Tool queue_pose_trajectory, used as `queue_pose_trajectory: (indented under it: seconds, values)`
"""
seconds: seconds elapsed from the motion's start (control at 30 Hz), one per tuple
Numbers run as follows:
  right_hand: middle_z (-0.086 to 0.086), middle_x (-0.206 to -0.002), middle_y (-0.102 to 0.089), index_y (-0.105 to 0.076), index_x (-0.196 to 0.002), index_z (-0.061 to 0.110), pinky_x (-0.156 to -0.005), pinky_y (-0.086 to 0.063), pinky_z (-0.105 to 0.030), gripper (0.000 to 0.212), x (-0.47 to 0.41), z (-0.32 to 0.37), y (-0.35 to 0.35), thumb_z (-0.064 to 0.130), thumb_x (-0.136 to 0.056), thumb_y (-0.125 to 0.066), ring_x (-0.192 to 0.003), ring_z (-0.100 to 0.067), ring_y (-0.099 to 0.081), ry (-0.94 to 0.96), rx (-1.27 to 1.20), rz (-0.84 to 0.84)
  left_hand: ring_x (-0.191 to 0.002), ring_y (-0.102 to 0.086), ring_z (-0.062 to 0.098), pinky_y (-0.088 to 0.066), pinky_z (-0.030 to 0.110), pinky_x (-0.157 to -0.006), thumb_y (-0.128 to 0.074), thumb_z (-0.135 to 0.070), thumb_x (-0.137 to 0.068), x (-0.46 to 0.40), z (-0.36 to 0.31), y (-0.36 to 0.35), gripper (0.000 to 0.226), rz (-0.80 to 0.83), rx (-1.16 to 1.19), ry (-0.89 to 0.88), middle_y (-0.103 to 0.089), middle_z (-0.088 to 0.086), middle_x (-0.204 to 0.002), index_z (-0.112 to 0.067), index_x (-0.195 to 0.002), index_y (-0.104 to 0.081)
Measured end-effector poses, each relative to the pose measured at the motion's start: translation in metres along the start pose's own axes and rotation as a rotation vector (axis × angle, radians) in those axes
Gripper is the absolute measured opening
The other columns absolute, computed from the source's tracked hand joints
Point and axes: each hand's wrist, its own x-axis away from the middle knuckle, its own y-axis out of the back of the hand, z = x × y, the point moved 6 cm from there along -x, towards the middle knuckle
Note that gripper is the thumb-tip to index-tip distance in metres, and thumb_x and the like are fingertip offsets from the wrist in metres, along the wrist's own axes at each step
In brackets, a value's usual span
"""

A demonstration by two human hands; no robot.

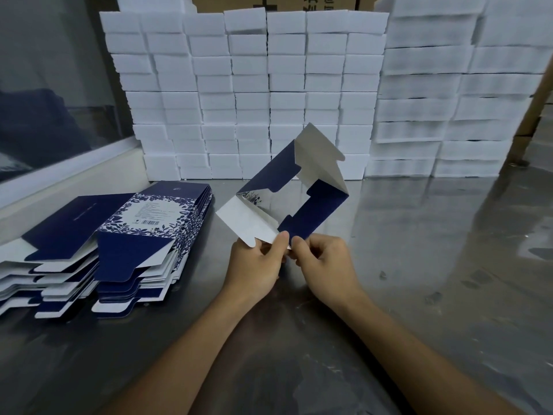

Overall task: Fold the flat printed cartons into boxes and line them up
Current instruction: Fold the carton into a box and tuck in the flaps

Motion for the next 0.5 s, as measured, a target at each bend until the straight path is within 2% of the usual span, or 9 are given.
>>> queue_pose_trajectory:
  seconds: [0.07, 0.13, 0.2, 0.27, 0.37, 0.5]
  values:
    - [-0.012, -0.068, -0.067, -0.07, -0.069, 0.004, -0.067, -0.055, -0.042, 0.04, -0.001, 0.0, 0.001, 0.026, -0.1, -0.058, -0.067, -0.025, -0.063, -0.001, -0.014, 0.0, -0.058, -0.064, 0.003, -0.051, 0.018, -0.053, -0.06, -0.028, -0.094, -0.001, 0.001, 0.0, 0.025, 0.001, -0.019, -0.006, -0.071, -0.012, -0.069, -0.024, -0.071, -0.068]
    - [-0.005, -0.064, -0.067, -0.072, -0.068, 0.009, -0.063, -0.053, -0.033, 0.041, -0.001, 0.001, 0.004, 0.032, -0.099, -0.059, -0.064, -0.02, -0.063, 0.011, -0.032, -0.015, -0.055, -0.063, 0.002, -0.049, 0.016, -0.052, -0.059, -0.028, -0.095, -0.002, 0.001, 0.003, 0.028, -0.009, -0.047, -0.006, -0.071, -0.013, -0.069, -0.023, -0.069, -0.067]
    - [0.0, -0.063, -0.067, -0.072, -0.068, 0.013, -0.061, -0.05, -0.028, 0.041, -0.002, 0.001, 0.011, 0.037, -0.099, -0.06, -0.06, -0.012, -0.062, -0.011, -0.075, -0.067, -0.054, -0.063, 0.001, -0.049, 0.019, -0.055, -0.059, -0.027, -0.095, -0.004, 0.003, 0.007, 0.031, -0.03, -0.06, 0.001, -0.07, -0.013, -0.066, -0.023, -0.065, -0.066]
    - [-0.002, -0.063, -0.066, -0.071, -0.067, 0.01, -0.058, -0.048, -0.029, 0.043, -0.005, 0.0, 0.018, 0.037, -0.098, -0.061, -0.055, -0.007, -0.056, -0.026, -0.113, -0.114, -0.054, -0.062, 0.002, -0.048, 0.024, -0.057, -0.06, -0.024, -0.094, -0.005, 0.004, 0.009, 0.033, -0.035, -0.035, 0.013, -0.07, -0.011, -0.063, -0.023, -0.061, -0.066]
    - [-0.006, -0.063, -0.065, -0.069, -0.067, 0.004, -0.056, -0.046, -0.027, 0.046, -0.006, 0.0, 0.024, 0.036, -0.099, -0.06, -0.053, -0.01, -0.054, -0.02, -0.111, -0.137, -0.059, -0.065, 0.005, -0.047, 0.027, -0.059, -0.061, -0.022, -0.094, -0.005, 0.005, 0.006, 0.034, -0.007, 0.004, 0.026, -0.071, -0.008, -0.062, -0.023, -0.06, -0.068]
    - [-0.005, -0.064, -0.068, -0.07, -0.068, 0.006, -0.059, -0.05, -0.03, 0.044, -0.009, -0.005, 0.03, 0.034, -0.1, -0.058, -0.061, -0.017, -0.061, -0.041, -0.139, -0.201, -0.057, -0.064, 0.005, -0.047, 0.028, -0.06, -0.061, -0.023, -0.093, -0.006, 0.005, 0.008, 0.041, -0.001, -0.01, 0.019, -0.071, -0.008, -0.062, -0.031, -0.053, -0.069]
